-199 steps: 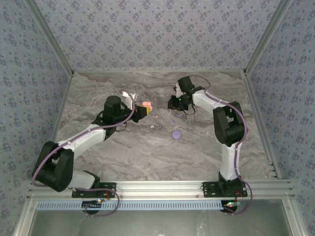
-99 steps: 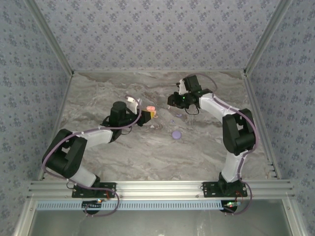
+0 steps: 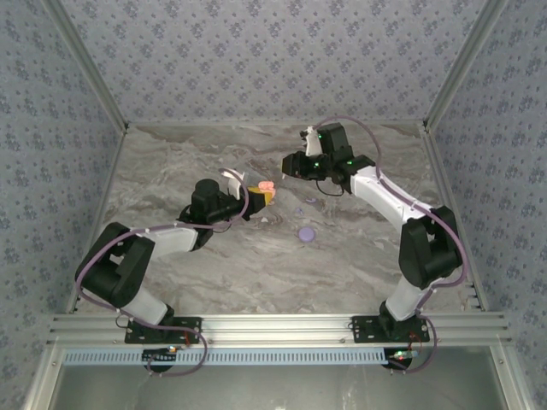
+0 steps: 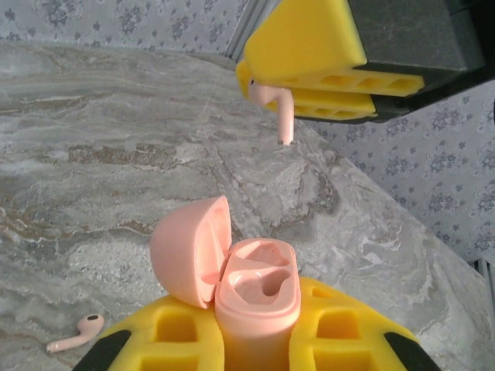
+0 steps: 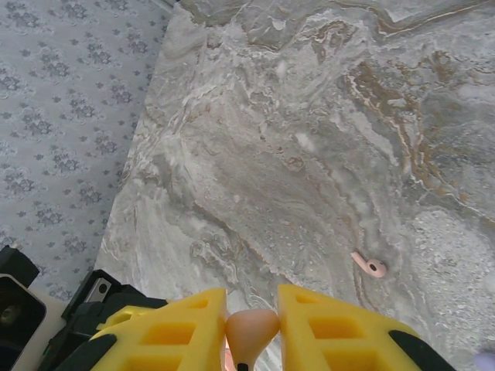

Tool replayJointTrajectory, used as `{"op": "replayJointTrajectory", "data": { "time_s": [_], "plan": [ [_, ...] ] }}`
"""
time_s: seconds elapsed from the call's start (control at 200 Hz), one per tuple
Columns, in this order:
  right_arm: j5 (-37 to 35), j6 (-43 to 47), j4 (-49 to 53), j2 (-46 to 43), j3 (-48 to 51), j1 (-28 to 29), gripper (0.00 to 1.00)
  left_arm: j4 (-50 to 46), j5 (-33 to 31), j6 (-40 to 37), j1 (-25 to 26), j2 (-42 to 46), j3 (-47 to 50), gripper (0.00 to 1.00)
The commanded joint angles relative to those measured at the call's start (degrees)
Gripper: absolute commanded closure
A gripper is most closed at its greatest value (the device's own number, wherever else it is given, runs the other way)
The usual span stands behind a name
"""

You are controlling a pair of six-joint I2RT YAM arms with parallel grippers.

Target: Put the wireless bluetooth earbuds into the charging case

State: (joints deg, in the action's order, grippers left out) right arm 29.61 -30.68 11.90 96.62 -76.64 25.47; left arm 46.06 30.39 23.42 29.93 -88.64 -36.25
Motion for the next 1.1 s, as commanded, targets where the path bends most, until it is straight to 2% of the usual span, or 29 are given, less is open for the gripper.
{"op": "replayJointTrajectory", "data": {
  "time_s": [0.0,0.57,1.099],
  "plan": [
    [-0.16,-0.61,-0.83,-2.26,-0.60,0.96,0.75,3.68,0.69,-1.18,0.65,-0.40,-0.74,0.90],
    [-0.99,-0.79,-1.27,-2.93,-0.63,3.50,0.75,3.26,-2.34,0.46,1.07,-0.15,-1.79,0.90],
    [-1.66,-0.44,-1.21,-1.88,-0.72,5.04,0.75,3.62,-2.27,2.46,1.40,0.03,-2.76,0.90]
  ]
}}
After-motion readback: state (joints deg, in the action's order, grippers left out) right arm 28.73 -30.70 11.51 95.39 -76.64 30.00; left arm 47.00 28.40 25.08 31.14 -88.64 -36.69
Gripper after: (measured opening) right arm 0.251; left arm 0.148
